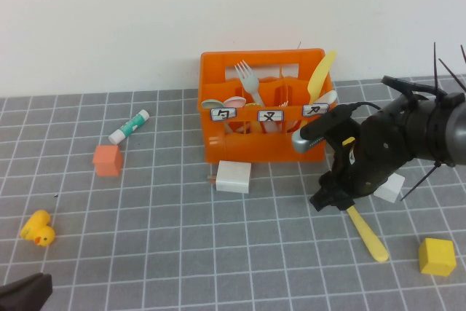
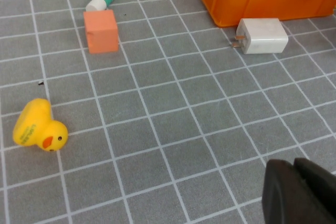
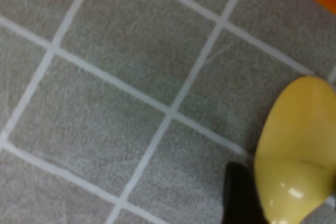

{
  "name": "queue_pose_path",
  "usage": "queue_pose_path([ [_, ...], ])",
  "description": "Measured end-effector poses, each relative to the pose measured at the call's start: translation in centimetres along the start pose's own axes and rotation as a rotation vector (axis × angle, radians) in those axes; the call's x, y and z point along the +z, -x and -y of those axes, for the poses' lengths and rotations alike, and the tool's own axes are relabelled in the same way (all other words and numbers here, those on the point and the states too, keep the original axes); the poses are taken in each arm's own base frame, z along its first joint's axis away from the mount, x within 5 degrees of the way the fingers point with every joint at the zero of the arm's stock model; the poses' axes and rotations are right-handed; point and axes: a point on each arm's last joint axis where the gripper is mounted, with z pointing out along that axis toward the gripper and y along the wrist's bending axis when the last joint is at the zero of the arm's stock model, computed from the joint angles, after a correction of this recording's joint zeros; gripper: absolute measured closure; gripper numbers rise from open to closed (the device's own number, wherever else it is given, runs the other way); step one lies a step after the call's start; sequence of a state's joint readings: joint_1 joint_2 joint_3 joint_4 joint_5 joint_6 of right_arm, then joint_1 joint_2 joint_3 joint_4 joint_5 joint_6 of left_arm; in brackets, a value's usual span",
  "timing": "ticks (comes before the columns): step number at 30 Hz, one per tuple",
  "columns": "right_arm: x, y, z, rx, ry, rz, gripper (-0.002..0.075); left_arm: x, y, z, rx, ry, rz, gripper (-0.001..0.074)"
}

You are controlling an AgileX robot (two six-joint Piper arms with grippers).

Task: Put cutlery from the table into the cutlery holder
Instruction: Pick up the spoon

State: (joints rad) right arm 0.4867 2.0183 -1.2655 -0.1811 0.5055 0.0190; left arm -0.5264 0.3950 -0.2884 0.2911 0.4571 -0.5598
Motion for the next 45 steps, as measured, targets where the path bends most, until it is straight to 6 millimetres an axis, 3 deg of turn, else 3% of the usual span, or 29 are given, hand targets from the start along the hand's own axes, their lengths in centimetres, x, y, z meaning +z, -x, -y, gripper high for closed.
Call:
queue_pose_path([
  [6,0.0,0.0,0.0,-0.066,0.004,0.0,0.0449,0.0,0.1,0.0,0.009,-0.003,0.014,0.0736],
  [12,-0.3,-0.1,-0.1,-0.082,0.005,-0.017,0.0678,0.0,0.2,0.0,0.015,-0.004,0.021,0.0736],
  [23,-0.9,-0.1,-0.1,-0.066,0.016,-0.021,0.0722,0.0,0.2,0.0,0.017,-0.004,0.023,0.0736],
  [27,-1.1,-0.4,-0.2,-0.05,0.028,-0.032,0.0622,0.0,0.2,0.0,0.017,-0.004,0.023,0.0736],
  [30,-1.1,-0.3,-0.3,-0.031,0.041,-0.024,0.0449,0.0,0.2,0.1,0.017,-0.005,0.025,0.0736],
  [34,-1.1,0.2,-0.4,-0.023,0.041,0.028,0.0306,0.0,0.2,0.1,0.021,-0.006,0.027,0.0736],
  [45,0.0,0.7,-0.4,-0.006,0.038,0.097,0.0271,0.0,0.2,0.1,0.021,-0.006,0.027,0.0736],
])
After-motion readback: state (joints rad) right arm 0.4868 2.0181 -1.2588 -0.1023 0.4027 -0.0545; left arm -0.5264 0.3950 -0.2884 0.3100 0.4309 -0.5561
